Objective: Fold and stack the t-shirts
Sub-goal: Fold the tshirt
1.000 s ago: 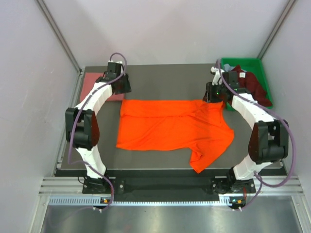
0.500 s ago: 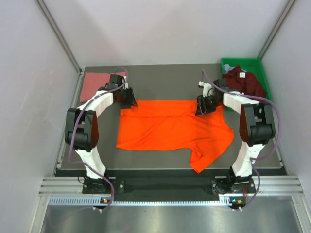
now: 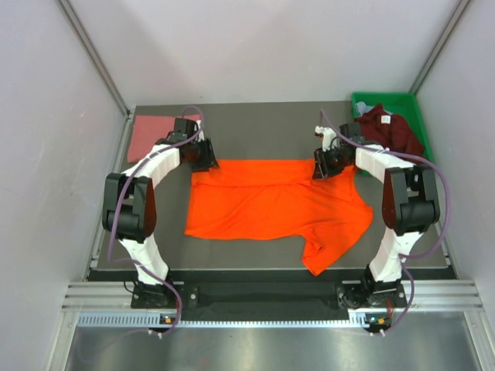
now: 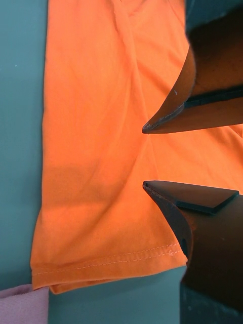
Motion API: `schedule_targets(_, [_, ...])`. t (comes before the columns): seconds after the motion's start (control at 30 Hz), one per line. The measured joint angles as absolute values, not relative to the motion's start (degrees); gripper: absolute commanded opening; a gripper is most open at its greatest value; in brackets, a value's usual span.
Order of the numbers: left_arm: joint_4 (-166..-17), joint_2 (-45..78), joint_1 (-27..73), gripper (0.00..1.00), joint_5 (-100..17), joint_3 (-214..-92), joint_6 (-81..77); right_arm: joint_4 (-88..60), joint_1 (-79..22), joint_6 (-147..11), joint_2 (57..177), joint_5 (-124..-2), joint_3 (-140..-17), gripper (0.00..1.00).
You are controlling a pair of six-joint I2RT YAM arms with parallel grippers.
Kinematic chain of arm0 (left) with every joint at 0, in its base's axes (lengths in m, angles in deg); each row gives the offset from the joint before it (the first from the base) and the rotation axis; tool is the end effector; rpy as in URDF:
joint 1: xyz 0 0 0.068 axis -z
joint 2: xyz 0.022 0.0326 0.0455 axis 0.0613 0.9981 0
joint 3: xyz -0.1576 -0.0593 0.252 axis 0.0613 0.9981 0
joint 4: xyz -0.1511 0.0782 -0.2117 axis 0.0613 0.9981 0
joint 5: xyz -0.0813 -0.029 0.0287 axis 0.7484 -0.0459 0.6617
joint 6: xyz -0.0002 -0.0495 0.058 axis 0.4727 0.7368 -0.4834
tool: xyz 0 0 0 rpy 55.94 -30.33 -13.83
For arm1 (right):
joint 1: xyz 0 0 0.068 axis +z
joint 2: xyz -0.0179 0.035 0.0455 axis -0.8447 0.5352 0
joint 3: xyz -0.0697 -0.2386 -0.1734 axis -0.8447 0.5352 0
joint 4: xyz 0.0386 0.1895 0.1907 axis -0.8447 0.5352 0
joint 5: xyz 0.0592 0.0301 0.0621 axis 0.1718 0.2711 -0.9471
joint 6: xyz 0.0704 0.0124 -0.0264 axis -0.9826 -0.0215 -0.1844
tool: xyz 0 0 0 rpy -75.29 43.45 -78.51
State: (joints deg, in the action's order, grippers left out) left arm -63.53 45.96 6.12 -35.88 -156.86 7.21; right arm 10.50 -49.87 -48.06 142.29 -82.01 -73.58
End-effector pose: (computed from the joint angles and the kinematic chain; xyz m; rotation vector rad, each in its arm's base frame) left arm 0.4190 -0.0871 0.2185 -0.1538 2.5501 -0.5205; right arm 0.4032 0.0847 0.1832 -0.6195 2.4784 0.5824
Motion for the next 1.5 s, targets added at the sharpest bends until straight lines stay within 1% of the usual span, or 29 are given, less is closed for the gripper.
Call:
schedule_targets(0.1, [-63.5,46.0,6.1,0.47,-35.9,-156.6,7.2,10.5,-49.9,-47.6,142.3,-82.0,-74.1,0.42])
schedule_targets(0.27, [-63.6,46.0,6.1,0.47,-35.9,-156.6,7.2,10.4,-49.9,-47.1,142.4,-81.3,-74.1,0.45])
schedule_targets(0.53, [-63.6,46.0,6.1,0.47,-35.7,-156.6,7.2,10.5,-49.9,-46.1,143.8,-80.9,-74.1,0.44])
schedule_targets(0.63, [-63.6,46.0,6.1,0.47,-35.7,-156.6,7.2,10.5,-49.9,-46.0,144.4,-81.0,-74.1,0.41])
schedule_targets(0.73, [-63.6,46.0,6.1,0.47,-35.7,-156.6,7.2,10.4,-49.9,-46.1,144.4,-81.3,-74.1,0.32])
schedule_targets(0.77, [-63.6,46.0,6.1,0.47,-35.7,-156.6,7.2,10.4,-49.9,-46.1,144.4,-81.5,-74.1,0.21])
schedule_targets(0.83, [-63.6,46.0,6.1,0.47,-35.7,-156.6,7.2,10.5,-49.9,-46.0,144.4,-81.7,-74.1,0.1])
schedule_targets(0.87, [-63.6,46.0,6.1,0.47,-35.7,-156.6,7.2,10.4,-49.8,-46.0,144.4,-81.8,-74.1,0.0])
schedule_targets(1.03, [-63.6,45.4,6.1,0.47,-35.5,-156.5,7.2,10.6,-48.7,-47.2,142.7,-81.6,-73.1,0.0])
schedule_targets(1.3, [-64.0,43.8,6.1,0.47,-34.3,-156.0,7.5,11.5,-41.4,-51.3,133.1,-76.3,-67.0,0.01])
schedule_targets(1.33, [-64.1,43.8,6.1,0.47,-34.2,-155.9,7.5,11.9,-40.6,-51.8,132.2,-75.4,-66.2,0.02])
schedule_targets(1.37, [-64.2,43.8,6.1,0.47,-34.0,-155.7,7.5,12.3,-39.9,-52.5,131.4,-74.5,-65.3,0.1])
schedule_targets(1.5, [-64.2,43.8,6.1,0.47,-33.9,-155.2,7.5,15.5,-38.2,-54.8,129.8,-70.7,-63.0,0.19])
